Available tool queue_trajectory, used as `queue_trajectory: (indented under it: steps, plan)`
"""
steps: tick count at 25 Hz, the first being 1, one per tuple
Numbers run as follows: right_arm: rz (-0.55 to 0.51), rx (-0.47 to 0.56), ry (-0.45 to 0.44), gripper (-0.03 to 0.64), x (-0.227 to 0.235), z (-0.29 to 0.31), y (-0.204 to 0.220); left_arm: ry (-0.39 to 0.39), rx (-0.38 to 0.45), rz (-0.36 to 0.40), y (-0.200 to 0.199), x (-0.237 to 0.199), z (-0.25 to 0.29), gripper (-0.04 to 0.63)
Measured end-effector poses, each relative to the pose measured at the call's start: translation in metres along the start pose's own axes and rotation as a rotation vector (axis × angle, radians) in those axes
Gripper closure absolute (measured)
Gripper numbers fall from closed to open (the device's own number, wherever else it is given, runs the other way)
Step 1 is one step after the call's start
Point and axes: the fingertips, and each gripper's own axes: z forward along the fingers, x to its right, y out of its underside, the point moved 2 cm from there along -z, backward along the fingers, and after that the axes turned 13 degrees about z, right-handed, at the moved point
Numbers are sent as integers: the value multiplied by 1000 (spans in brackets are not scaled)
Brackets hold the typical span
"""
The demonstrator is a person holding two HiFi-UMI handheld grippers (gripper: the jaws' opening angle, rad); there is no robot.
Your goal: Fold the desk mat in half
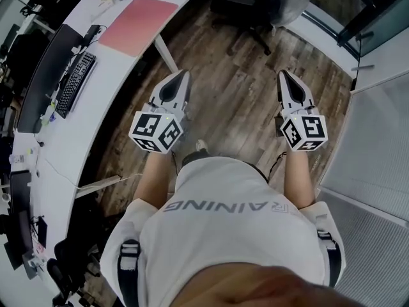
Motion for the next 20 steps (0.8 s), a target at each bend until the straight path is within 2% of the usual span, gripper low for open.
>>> queue_trajectory:
  steps: [9,20]
  plan:
    - [-33,-25,26,594,-19,61,9,30,1,-29,9,-65,21,568]
    - [-80,-51,-20,594,-54,148,8,-17,20,-51,9,-144,26,568]
